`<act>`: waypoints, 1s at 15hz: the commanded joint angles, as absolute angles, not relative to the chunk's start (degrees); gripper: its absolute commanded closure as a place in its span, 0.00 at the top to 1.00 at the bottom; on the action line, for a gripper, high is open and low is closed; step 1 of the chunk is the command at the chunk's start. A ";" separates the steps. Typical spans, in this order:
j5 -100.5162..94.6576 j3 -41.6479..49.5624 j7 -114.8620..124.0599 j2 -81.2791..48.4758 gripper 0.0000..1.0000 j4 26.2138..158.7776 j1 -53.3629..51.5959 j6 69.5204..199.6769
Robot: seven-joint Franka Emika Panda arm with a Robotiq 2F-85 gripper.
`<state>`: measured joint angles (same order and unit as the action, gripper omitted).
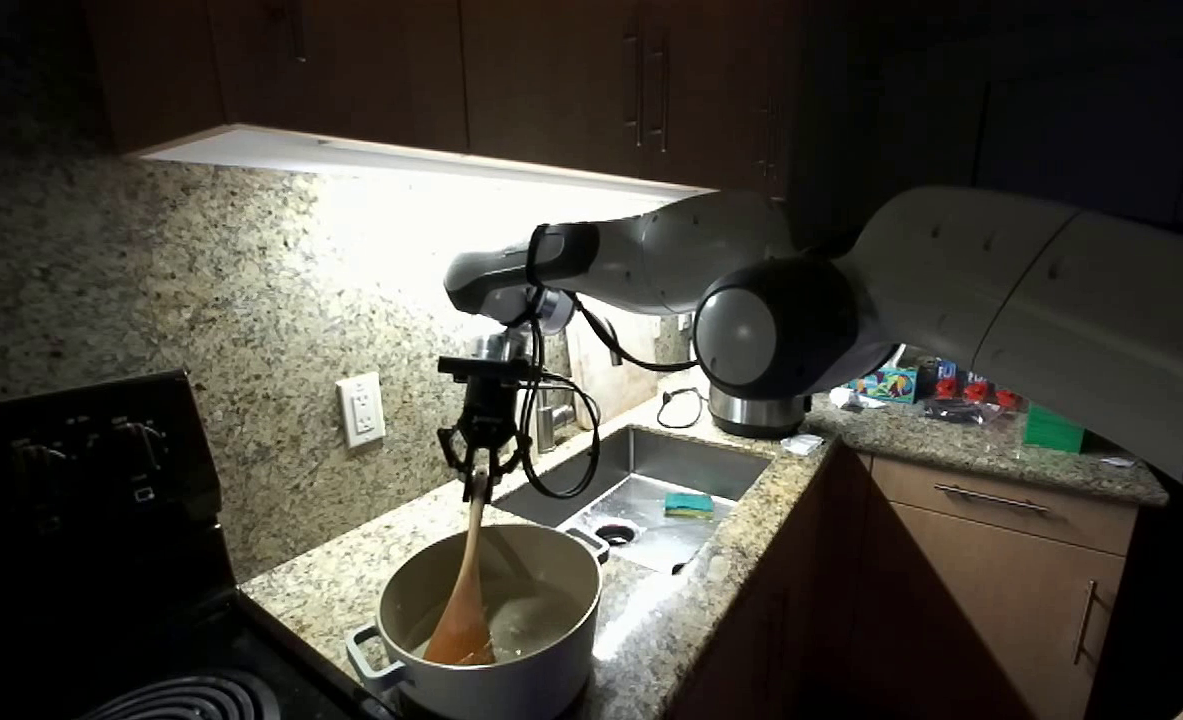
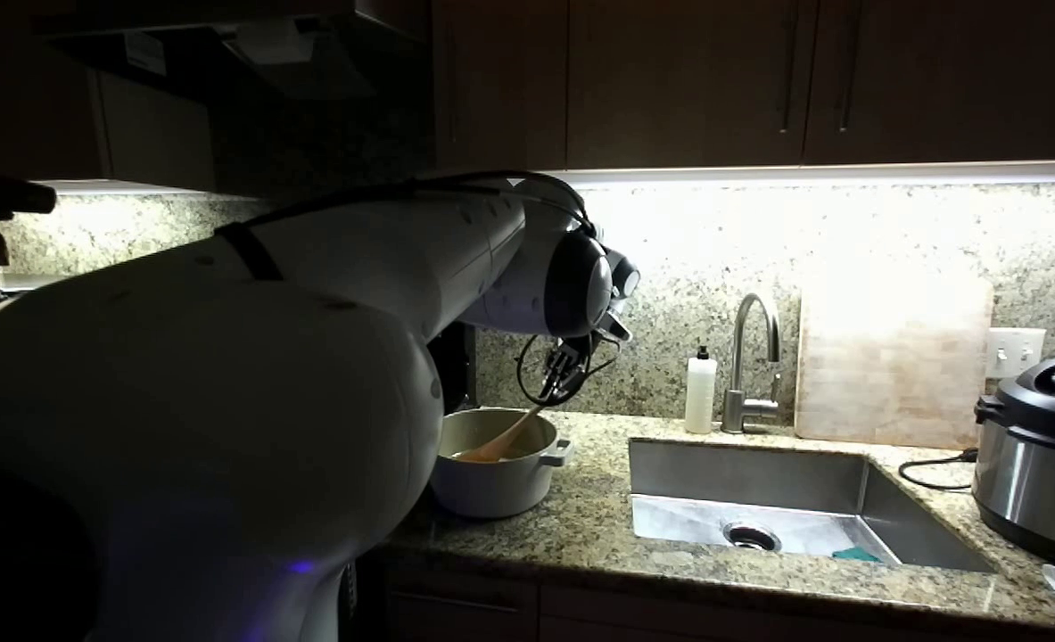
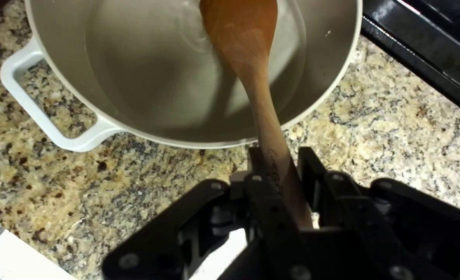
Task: Hold the wooden spoon and stir in the pot on the countertop.
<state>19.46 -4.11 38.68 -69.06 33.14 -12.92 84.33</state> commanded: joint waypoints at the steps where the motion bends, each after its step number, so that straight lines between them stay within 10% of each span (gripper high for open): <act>1: 21.53 -4.95 41.20 -67.91 0.07 34.96 -13.73 89.94; 15: 20.78 2.88 58.68 -62.37 0.07 43.25 -20.05 113.92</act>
<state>20.47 1.29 52.86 -67.03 35.81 -18.19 107.95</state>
